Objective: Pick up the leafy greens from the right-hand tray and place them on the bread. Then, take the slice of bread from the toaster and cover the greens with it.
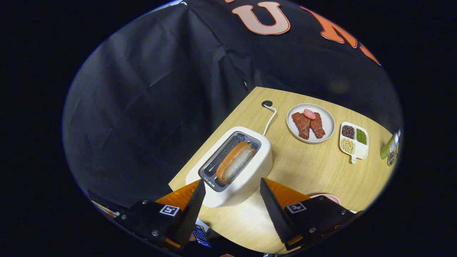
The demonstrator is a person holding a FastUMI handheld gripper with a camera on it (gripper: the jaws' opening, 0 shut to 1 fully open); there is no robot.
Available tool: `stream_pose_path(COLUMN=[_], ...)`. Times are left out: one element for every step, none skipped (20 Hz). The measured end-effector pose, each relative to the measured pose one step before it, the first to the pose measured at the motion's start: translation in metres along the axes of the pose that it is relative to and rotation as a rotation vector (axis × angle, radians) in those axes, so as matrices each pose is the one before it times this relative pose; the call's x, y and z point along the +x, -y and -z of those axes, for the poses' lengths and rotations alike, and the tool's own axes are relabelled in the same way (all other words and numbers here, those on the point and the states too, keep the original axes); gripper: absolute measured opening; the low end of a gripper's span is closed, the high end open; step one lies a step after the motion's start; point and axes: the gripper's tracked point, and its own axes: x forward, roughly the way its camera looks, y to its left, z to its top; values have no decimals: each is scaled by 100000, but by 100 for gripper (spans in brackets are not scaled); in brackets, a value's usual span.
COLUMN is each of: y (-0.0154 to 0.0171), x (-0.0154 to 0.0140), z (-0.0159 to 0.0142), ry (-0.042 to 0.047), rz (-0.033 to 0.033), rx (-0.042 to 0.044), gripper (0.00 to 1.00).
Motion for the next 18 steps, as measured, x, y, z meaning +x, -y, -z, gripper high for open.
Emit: stream_pose_path(y=[-265, -184, -244, -120, -42, 185, -31, -94, -53, 92, 204, 359, 136, -53, -133, 25, 254, 229], x=[512, 478, 449, 582, 420, 466, 479, 307, 157, 261, 357, 256, 395, 411, 389, 379, 406, 475], z=[-266, -271, 17, -198, -157, -131, -270, -222, -236, -486, -389, -177, -38, 56, 98, 91, 192, 169], ry=[-912, -1079, -1159, -1206, -1027, -990, -863, -719, -646, -322, -441, -909, -1123, -1340, -1608, -1433, -1402, -1250], rz=[71, 186, 245, 121, 1135, 1489, 700, 385, 615, 1278, 1690, 1910, 1435, 633, 555, 833, 1262, 1219], rx=[1052, 846, 573, -43, 247, 701, 1196, 1642, 1636, 589, -74, -351, 293, 1143, 785, -95, -526, -597], gripper=[93, 92, 92, 92, 90, 89, 87, 86, 83, 82, 79, 77, 74, 72, 69, 66, 64, 63])
